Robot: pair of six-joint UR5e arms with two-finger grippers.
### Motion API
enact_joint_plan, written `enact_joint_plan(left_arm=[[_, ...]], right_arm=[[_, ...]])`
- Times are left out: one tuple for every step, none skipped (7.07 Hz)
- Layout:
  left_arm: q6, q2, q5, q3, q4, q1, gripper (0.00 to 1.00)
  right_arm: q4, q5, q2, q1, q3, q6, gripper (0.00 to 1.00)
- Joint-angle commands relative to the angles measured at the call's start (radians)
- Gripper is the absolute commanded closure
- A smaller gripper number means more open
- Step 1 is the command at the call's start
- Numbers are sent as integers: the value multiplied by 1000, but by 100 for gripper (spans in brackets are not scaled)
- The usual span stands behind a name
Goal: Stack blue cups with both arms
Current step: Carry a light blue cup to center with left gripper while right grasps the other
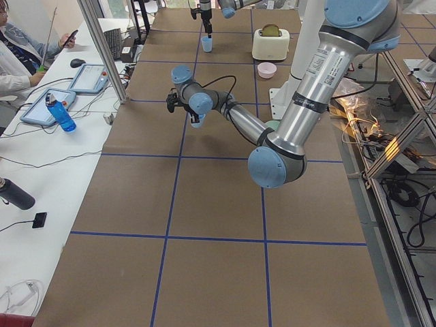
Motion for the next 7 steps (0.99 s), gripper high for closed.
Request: enact_joint_plan(left_arm=[[-46,-35,2,4,3,26,100],[-60,-46,5,2,15,37,100],[-96,-67,45,2,17,63,100],[-123,-90,51,4,17,84,100],[-147,-121,53,5,47,106,100],[-149,-156,54,19,73,115,100],[-150,-167,83,24,75,138,100]], right_arm=[[-9,6,28,0,-4,5,18],[-8,3,33,0,-16,6,18],[-3,-1,47,0,-38,5,18],[-2,-1,50,0,-45,3,18],[-3,-1,50,0,-46,3,19],[-3,-1,50,0,-47,5,23],[-2,-1,50,0,-58,-1,33]])
